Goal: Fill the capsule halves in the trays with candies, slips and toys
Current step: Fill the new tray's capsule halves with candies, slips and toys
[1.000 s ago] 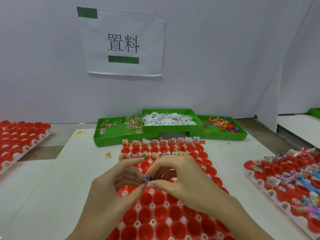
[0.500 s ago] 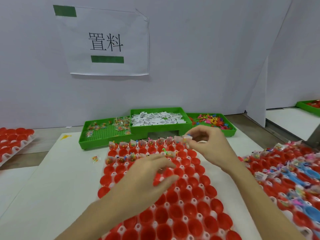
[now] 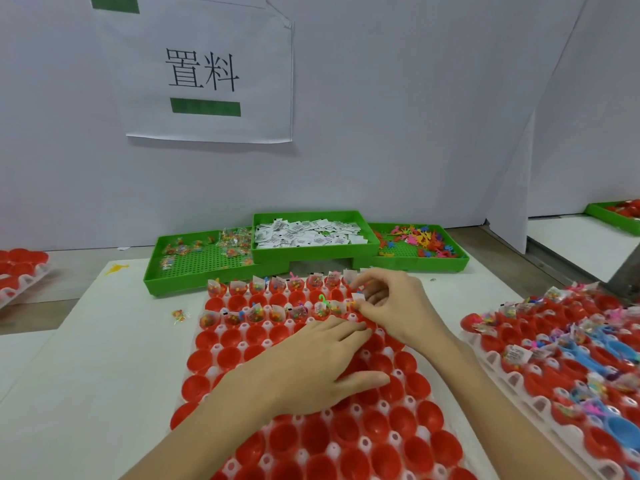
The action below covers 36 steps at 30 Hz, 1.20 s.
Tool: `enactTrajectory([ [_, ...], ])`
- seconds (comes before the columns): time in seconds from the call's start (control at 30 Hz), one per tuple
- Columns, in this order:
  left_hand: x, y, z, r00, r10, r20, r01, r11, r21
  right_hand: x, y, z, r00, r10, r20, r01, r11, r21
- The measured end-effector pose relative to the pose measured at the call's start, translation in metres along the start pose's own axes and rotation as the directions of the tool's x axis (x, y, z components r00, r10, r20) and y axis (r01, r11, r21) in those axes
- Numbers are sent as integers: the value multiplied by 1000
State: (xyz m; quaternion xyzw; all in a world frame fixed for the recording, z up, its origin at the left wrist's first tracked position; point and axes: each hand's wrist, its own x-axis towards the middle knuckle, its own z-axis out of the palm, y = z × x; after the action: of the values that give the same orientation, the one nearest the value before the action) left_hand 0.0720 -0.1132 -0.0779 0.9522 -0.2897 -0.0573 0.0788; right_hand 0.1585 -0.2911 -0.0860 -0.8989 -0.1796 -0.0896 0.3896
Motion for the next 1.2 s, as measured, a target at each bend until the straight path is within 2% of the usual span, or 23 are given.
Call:
enactTrajectory([
  [0.33,-2,-1,-5,998,5,69,-3,1000,-23,-1,-4,-3,993,-89,75,99,983,-156],
  [0.67,-1,0,-4,997,5,75,-4,1000,-11,0,-1,-4,998,-53,-32,48,988,-147],
  [0.9,-4,1,-9,998,-1,62,3,999,-37,-1,-3,-7,997,-67,40,72,986,-149],
  [1.0,-10,-14,-22,998,-10,-65,1,990,-143,-3,-5,-10,993,-99,-66,91,990,-106],
  [1.07,-11,-38,-37,978,-74,-194,41,985,-169,-4,-8,-13,985,-111,-131,105,993,-52],
  [1.13,-8,-73,-54,923,-192,-332,143,975,-168,-4,-10,-15,980,-124,-157,124,992,-5],
  [1.2,-4,-116,-69,827,-357,-433,295,933,-206,-4,-11,-15,982,-127,-143,129,992,7],
])
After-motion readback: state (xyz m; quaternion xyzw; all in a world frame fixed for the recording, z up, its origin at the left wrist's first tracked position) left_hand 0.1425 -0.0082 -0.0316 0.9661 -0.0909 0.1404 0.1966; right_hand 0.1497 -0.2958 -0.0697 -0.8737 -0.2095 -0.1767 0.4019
